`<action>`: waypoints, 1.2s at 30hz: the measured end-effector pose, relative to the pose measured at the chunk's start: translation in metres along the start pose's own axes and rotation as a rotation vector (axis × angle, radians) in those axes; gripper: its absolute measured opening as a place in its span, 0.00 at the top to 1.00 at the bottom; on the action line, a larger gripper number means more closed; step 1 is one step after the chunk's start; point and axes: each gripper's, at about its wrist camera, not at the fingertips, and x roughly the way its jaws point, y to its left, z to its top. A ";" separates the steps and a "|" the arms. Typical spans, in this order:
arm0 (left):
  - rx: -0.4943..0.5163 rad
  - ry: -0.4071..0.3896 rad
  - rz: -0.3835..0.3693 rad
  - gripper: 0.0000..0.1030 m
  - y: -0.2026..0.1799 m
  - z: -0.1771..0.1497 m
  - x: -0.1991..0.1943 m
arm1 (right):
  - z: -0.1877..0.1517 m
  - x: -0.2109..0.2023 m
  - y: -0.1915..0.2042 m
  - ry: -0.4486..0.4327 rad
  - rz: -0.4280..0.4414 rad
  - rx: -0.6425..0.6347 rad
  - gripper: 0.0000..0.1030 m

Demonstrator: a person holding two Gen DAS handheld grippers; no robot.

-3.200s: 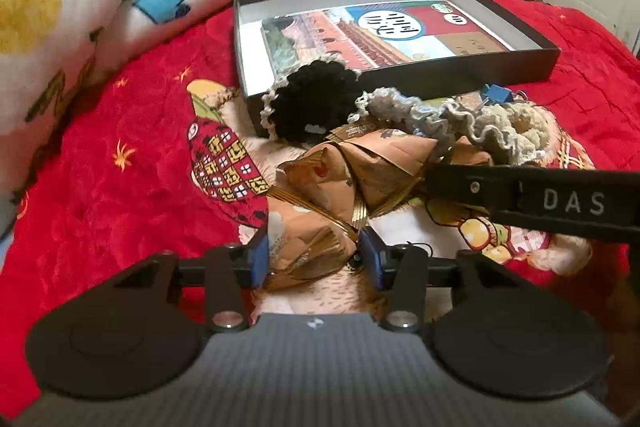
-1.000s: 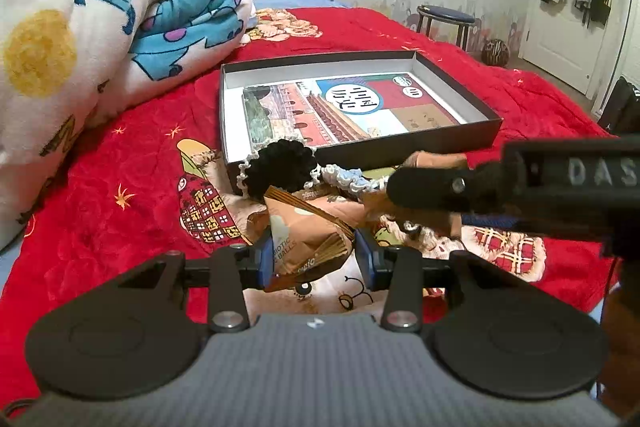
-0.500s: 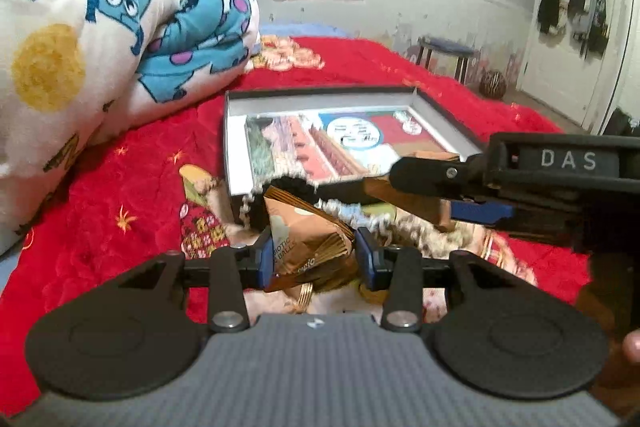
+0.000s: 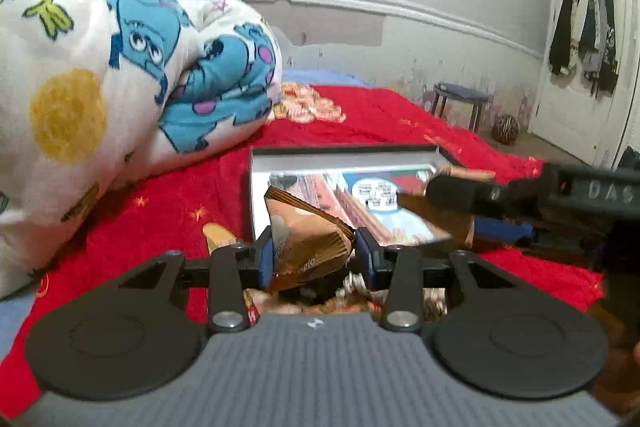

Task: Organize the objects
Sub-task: 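Carry the left tool's triangle into the black box while the right tool carries its own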

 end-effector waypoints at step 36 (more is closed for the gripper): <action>-0.144 0.118 -0.024 0.56 0.033 0.019 0.109 | 0.027 0.091 -0.045 -0.019 -0.160 0.052 0.62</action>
